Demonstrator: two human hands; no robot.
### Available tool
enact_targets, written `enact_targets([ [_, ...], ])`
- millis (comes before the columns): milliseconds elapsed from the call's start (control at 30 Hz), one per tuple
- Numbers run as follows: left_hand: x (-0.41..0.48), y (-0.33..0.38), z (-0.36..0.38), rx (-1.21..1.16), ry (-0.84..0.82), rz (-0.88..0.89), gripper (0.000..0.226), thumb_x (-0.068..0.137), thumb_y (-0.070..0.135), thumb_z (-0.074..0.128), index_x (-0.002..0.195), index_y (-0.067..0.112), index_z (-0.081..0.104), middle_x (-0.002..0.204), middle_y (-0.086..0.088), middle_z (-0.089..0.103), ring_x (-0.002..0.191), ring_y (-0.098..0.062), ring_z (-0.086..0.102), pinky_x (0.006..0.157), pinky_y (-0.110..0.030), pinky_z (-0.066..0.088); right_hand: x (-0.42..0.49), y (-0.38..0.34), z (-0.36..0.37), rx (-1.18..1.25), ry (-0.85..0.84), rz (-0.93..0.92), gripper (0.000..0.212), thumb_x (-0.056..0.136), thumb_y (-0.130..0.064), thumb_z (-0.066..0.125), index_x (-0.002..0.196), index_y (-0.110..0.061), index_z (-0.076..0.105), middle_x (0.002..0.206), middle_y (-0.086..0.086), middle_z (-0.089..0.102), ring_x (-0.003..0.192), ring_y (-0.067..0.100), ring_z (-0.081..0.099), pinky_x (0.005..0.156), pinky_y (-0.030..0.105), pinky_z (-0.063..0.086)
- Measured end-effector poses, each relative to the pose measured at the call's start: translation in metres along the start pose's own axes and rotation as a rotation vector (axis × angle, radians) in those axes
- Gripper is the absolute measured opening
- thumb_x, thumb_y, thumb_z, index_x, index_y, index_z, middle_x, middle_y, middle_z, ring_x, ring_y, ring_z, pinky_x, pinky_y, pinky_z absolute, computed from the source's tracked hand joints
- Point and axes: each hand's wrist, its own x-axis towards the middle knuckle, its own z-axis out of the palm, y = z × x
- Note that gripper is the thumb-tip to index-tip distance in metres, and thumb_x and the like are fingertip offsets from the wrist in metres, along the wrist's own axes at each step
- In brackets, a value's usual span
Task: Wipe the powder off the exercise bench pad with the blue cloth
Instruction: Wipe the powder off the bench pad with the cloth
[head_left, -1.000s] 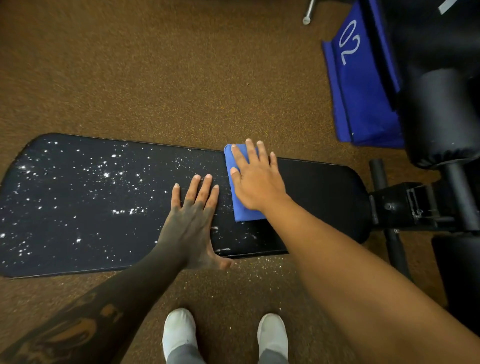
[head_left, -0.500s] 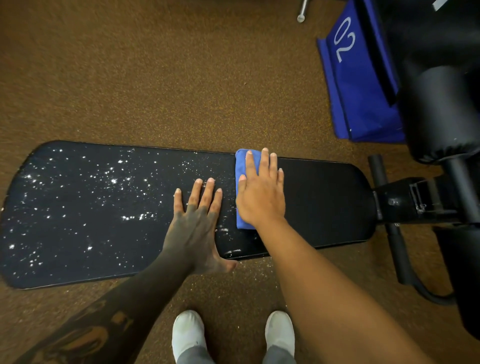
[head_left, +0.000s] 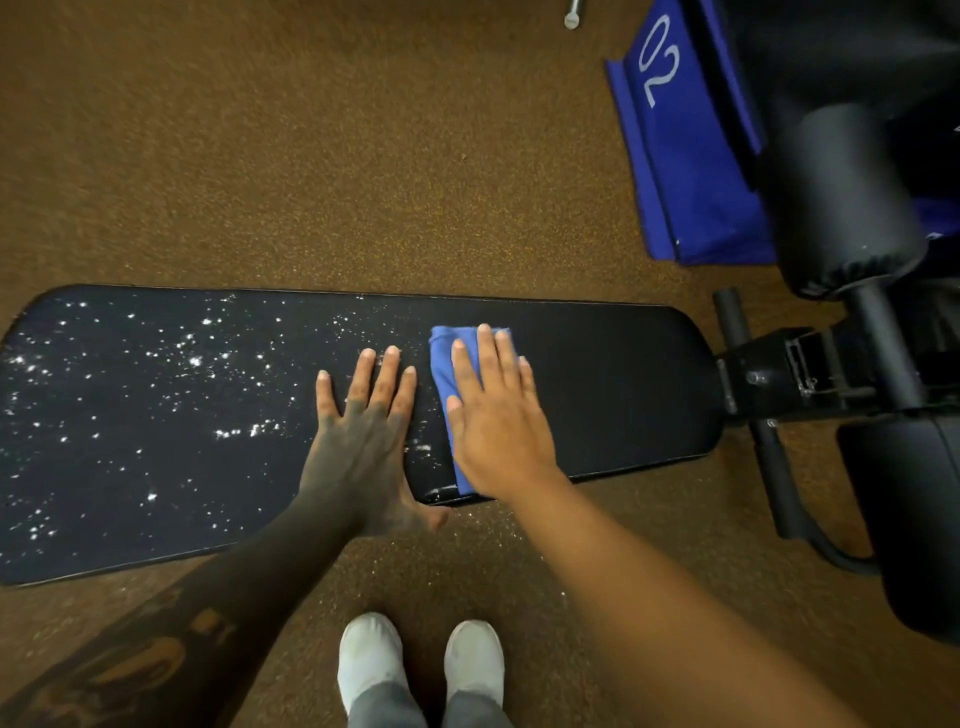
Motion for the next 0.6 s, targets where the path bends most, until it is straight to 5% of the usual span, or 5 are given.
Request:
enact_targets([
  [267,0.001,0.001,0.003,0.036,0.006,-0.003,0.16,0.039,0.106,0.039,0.158,0.007,-0.001,0.168,-0.014,-0.011,0.154,-0.035,-0.013,0.12,-0.069,-0.002,0.017,0.033,-0.006,-0.001,0.053,0.233,0.061,0.101,-0.032,0.029,0.156,-0.013,0.011,0.164,0.016,-0.001,0.151,0.033,-0.003,0.122,0.049,0.01],
  [467,0.001,0.001,0.003,0.041,-0.003,-0.013,0.161,0.039,0.108,0.036,0.157,0.007,-0.005,0.168,-0.014,-0.015,0.154,-0.034,-0.016,0.12,-0.068,-0.003,-0.033,0.026,0.001,0.016,-0.007,-0.029,0.06,0.102,-0.034,0.023,0.157,-0.014,0.009,0.165,0.01,-0.003,0.151,0.027,-0.009,0.122,0.047,0.005],
  [600,0.0,0.001,0.002,0.07,-0.002,-0.023,0.161,0.039,0.109,0.034,0.156,0.009,-0.014,0.166,-0.013,-0.021,0.153,-0.034,-0.021,0.12,-0.067,-0.005,-0.016,0.055,-0.001,0.005,0.031,0.146,0.06,0.101,-0.032,0.026,0.156,-0.013,0.013,0.165,0.011,-0.001,0.152,0.028,-0.003,0.122,0.049,0.01],
])
